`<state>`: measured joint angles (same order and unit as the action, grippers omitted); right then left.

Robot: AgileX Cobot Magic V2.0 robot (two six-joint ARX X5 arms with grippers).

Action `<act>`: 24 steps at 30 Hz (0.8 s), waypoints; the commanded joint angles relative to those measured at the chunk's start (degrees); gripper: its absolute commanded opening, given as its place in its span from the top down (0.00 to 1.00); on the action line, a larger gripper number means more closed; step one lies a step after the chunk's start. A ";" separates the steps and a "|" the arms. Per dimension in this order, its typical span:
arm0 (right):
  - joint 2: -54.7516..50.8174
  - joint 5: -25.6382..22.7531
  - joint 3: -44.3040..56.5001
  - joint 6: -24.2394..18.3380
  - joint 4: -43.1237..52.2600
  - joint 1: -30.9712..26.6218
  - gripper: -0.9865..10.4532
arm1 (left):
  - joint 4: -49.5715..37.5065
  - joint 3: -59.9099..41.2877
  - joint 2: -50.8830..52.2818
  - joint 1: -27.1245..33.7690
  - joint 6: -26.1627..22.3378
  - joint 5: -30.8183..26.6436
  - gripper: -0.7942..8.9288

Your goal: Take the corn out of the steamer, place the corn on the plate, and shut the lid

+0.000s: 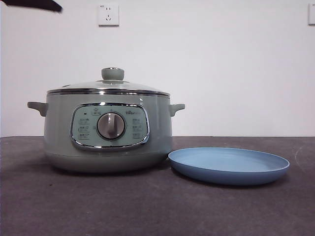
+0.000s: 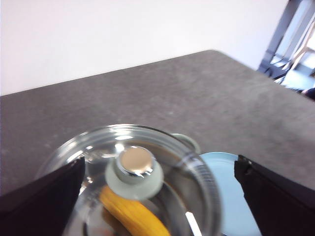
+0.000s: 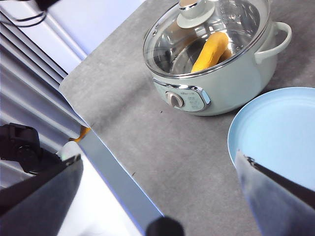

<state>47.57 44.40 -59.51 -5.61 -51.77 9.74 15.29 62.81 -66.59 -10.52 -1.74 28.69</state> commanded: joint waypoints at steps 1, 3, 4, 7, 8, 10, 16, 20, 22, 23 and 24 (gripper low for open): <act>0.07 0.00 -0.26 -0.50 0.28 0.13 0.39 | -3.48 0.31 -3.96 -1.84 -3.04 -3.04 0.30; 0.07 0.00 -0.26 -0.50 0.28 0.13 0.39 | -6.69 0.31 -6.51 -3.04 -3.91 -4.79 0.30; 0.07 0.00 -0.26 -0.50 0.28 0.13 0.39 | -8.41 0.31 -8.02 -3.69 -4.57 -5.66 0.30; 0.07 0.02 -0.26 -0.48 0.28 0.13 0.39 | -12.28 0.31 -11.80 -5.35 -6.01 -8.37 0.30; 0.07 0.02 -0.26 -0.48 0.28 0.13 0.39 | -13.51 0.31 -13.20 -5.84 -6.27 -9.22 0.30; 0.04 0.00 -0.26 -0.48 0.28 0.13 0.39 | -14.69 0.31 -15.34 -6.49 -6.71 -10.29 0.30; 0.07 -0.42 -0.26 -0.50 0.28 0.13 0.39 | -18.32 0.31 -21.33 -7.78 -7.91 -11.15 0.30; 0.07 -3.50 -0.26 -0.48 0.26 0.11 0.39 | -19.65 0.31 -23.71 -8.26 -7.89 -12.39 0.30; 0.04 -4.44 -0.26 -0.48 0.28 0.13 0.39 | -19.96 0.31 -24.50 -8.31 -7.85 -12.37 0.30; 0.04 -4.44 -0.26 -0.48 0.28 0.13 0.39 | -19.98 0.31 -24.74 -8.31 -7.67 -12.39 0.30; 0.04 -4.42 -0.26 -0.48 0.28 0.13 0.39 | -19.96 0.31 -24.98 -8.35 -7.43 -12.37 0.31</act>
<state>47.62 40.07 -59.51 -5.63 -51.75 9.74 -4.03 63.07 -91.05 -18.68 -8.99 16.40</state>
